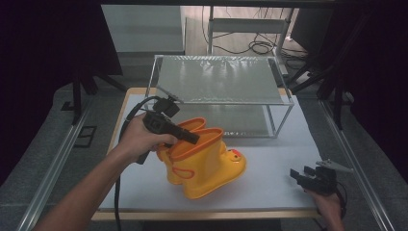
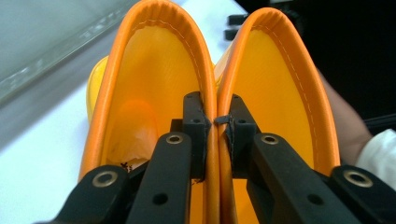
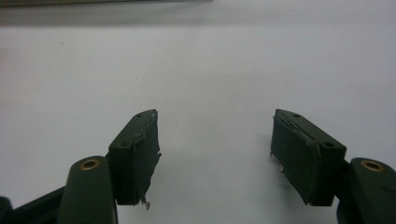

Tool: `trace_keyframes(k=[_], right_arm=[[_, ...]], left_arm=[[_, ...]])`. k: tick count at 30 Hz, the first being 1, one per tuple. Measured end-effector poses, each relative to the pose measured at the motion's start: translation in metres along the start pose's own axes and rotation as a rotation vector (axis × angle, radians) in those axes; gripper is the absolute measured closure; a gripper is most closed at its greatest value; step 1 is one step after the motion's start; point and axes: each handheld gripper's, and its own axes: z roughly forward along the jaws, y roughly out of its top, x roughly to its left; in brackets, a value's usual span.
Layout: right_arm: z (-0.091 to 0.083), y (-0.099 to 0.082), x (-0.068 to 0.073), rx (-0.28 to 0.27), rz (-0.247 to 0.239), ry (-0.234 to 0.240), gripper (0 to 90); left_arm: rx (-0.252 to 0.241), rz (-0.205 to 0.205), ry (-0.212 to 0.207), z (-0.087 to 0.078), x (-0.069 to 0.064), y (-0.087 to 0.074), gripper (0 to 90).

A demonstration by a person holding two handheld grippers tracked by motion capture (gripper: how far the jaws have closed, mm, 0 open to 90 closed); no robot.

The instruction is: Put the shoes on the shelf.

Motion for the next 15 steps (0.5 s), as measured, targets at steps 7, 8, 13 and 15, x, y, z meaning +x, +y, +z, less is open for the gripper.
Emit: trace_keyframes(k=[7,8,13,15], right_arm=[[0.000,-0.001,-0.002,-0.006,0.009,-0.002,31.8],[0.001,-0.001,-0.002,-0.005,0.009,-0.003,31.8],[0.001,-0.001,0.000,-0.002,0.011,0.000,31.8],[0.001,-0.001,-0.001,-0.004,0.013,0.001,31.8]], left_arm=[[-0.002,0.040,-0.010,0.001,-0.023,0.035,81.6],[-0.005,0.044,-0.012,0.001,-0.028,0.040,81.6],[-0.022,0.064,-0.029,-0.005,-0.044,0.067,81.6],[-0.026,0.071,-0.034,-0.008,-0.049,0.077,81.7]])
